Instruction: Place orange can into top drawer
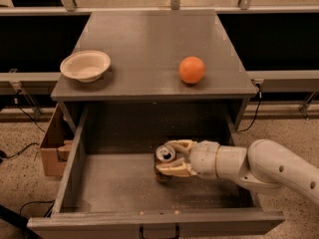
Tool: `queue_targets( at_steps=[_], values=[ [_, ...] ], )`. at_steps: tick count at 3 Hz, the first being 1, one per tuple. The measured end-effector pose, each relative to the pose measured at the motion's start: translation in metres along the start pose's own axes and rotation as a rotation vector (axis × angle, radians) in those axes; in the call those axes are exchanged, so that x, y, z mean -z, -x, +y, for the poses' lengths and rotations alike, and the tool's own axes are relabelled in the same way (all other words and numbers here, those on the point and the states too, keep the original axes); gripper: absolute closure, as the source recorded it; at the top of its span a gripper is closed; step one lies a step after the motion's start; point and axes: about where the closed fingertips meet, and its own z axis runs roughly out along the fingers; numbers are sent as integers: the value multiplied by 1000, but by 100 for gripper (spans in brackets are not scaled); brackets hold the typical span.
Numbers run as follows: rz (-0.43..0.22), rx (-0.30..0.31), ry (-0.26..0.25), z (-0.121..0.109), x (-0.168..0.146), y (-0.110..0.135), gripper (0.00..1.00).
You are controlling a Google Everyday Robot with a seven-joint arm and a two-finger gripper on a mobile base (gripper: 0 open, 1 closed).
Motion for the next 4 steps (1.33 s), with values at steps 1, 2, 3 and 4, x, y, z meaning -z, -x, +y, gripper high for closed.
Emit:
queue_targets(
  at_steps=[1, 2, 3, 4],
  values=[
    [-1, 1, 3, 1, -1, 1, 58],
    [-2, 2, 6, 2, -3, 2, 36],
    [-3, 3, 9, 3, -4, 2, 13],
    [-4, 4, 12, 3, -5, 3, 0]
  ],
)
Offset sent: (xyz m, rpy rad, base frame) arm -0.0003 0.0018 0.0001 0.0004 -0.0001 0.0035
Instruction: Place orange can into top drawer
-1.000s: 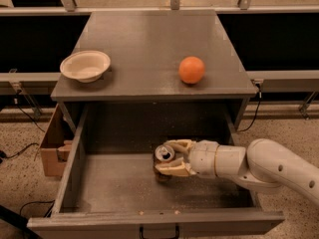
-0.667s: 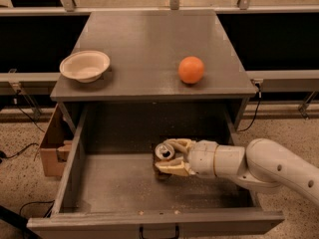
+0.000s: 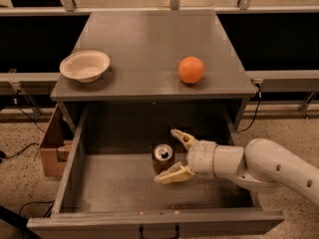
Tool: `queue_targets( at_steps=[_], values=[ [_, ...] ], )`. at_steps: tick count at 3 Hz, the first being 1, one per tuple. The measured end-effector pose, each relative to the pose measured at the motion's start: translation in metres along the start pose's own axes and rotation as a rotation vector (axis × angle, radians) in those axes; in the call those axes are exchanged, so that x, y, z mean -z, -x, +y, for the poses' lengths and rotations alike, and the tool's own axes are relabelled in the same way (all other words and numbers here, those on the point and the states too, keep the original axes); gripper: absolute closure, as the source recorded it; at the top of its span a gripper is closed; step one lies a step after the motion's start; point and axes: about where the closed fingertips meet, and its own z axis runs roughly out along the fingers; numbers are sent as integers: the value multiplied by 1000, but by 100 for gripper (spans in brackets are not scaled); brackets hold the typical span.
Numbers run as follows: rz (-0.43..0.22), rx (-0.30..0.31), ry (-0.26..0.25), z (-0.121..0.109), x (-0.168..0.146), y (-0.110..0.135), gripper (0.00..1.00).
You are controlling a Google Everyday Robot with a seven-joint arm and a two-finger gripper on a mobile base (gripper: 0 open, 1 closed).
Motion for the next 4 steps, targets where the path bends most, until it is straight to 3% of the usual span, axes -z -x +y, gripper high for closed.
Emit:
queue_targets(
  at_steps=[1, 2, 3, 4],
  values=[
    [0, 0, 0, 0, 0, 0, 0],
    [34, 27, 31, 0, 11, 20, 0],
    [165, 92, 105, -2, 44, 60, 0],
    [288, 129, 116, -20, 92, 97, 0]
  ],
)
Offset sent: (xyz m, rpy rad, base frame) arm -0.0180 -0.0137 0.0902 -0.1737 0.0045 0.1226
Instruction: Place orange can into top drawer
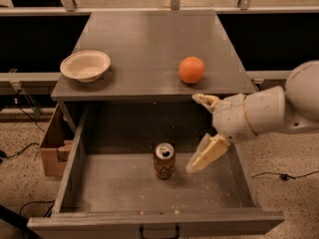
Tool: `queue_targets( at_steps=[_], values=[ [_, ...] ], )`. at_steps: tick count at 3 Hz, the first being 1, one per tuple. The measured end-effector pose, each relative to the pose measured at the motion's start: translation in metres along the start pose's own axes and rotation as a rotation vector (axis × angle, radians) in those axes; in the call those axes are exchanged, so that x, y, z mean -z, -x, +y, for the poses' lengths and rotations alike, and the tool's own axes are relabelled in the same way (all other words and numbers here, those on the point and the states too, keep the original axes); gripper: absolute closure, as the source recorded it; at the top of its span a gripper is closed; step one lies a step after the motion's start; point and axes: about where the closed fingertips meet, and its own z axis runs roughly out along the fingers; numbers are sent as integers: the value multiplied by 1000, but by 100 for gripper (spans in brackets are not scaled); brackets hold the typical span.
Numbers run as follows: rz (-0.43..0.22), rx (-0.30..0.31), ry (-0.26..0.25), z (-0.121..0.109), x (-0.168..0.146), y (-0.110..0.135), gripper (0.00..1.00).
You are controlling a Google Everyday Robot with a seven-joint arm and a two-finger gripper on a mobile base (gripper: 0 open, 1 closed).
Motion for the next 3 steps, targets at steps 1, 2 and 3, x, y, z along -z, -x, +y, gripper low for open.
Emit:
queue_targets(
  at_steps=[1, 2, 3],
  values=[
    [96, 16, 4, -3, 68, 18, 0],
    [189, 4, 33, 12, 127, 30, 0],
    [207, -2, 113, 34, 136, 31, 0]
  ],
)
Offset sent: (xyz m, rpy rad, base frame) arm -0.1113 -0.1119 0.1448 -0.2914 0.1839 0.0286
